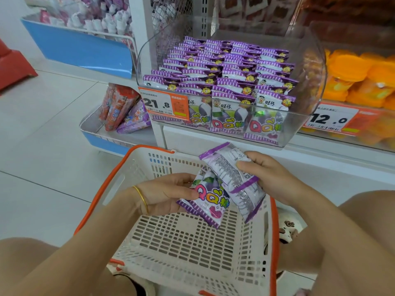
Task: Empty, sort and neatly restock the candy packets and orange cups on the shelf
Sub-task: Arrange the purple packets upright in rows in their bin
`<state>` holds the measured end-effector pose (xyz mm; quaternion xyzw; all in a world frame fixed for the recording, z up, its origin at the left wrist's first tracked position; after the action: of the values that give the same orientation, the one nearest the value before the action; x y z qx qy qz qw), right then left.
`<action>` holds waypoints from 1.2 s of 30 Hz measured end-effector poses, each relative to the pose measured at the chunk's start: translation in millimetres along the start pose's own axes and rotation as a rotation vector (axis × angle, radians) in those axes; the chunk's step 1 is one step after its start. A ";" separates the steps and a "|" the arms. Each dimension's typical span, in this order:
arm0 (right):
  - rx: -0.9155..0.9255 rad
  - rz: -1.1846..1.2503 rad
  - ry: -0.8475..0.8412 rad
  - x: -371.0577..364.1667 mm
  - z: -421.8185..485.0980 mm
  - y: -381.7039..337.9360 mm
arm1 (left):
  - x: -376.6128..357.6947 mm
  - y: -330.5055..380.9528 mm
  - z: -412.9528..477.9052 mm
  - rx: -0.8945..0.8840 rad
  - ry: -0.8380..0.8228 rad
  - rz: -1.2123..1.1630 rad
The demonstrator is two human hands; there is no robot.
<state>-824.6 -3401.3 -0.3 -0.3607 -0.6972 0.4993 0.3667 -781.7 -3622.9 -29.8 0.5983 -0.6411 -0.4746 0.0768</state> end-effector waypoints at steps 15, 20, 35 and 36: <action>0.550 -1.409 0.518 -47.5 -14.4 2.4 | -25.0 -19.9 13.9 -0.183 0.337 -0.292; 0.523 -1.520 0.372 -59.7 -13.5 10.3 | -22.3 -16.8 13.8 -0.272 0.327 -0.361; 0.233 -0.730 0.274 -36.5 -10.8 -3.9 | -5.5 -9.8 14.4 -0.369 0.466 -0.102; 0.160 -0.662 0.262 -32.0 -8.6 -2.7 | -6.1 -9.0 14.3 -0.375 0.457 -0.086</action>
<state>-802.4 -3426.0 -0.5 -0.1467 -0.6820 0.3558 0.6218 -783.3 -3608.9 -40.9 0.6915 -0.4823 -0.4407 0.3081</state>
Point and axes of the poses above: each hand's wrist, its own z-axis towards the middle knuckle, its own x-axis out of the back of the hand, y = z × x, the point moved 3 cm from there along z, towards the middle knuckle, and after that the axes turned 6 degrees about -z, right-handed, at the moved point
